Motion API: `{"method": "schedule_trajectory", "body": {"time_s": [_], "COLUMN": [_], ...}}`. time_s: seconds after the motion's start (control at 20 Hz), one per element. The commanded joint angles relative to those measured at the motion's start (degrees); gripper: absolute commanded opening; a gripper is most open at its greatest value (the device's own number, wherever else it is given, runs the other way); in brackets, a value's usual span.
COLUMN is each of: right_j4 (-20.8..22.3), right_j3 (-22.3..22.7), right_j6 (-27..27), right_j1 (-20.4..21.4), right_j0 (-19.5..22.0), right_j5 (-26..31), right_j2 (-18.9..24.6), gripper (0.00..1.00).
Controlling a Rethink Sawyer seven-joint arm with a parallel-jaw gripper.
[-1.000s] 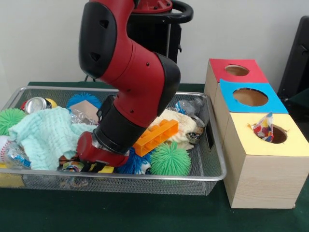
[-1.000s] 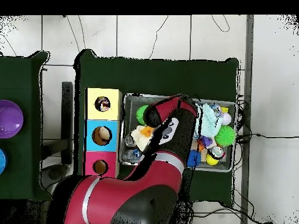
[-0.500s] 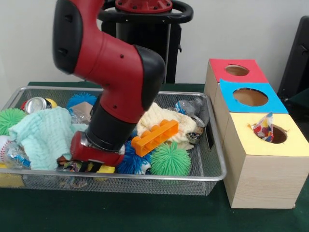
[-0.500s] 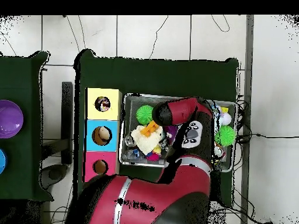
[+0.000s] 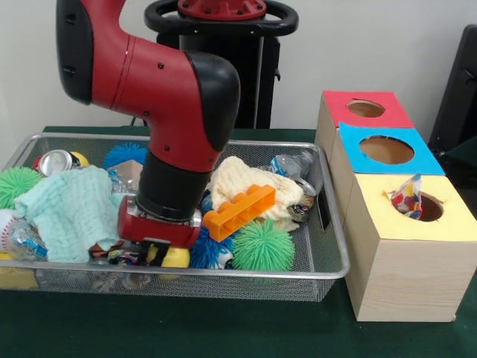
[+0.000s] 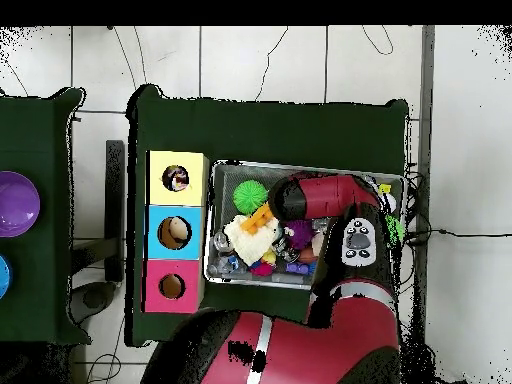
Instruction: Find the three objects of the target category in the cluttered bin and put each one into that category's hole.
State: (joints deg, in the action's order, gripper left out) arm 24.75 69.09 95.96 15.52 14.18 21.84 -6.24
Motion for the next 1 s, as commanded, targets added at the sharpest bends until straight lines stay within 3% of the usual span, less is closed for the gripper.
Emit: {"method": "schedule_trajectory", "body": {"time_s": [0.05,0.35,0.7,1.0], "right_j4": [-0.9,-1.9,-4.9,-6.5], "right_j3": [10.7,14.5,22.2,24.7], "right_j6": [3.2,5.3,3.4,3.0], "right_j1": [5.9,10.0,17.1,21.4], "right_j0": [-2.1,-4.6,-1.7,-2.1], "right_j5": [-2.7,-1.0,1.2,3.9], "right_j2": [9.3,8.5,13.6,14.6], "gripper": [0.0,0.0,0.0,0.0]}}
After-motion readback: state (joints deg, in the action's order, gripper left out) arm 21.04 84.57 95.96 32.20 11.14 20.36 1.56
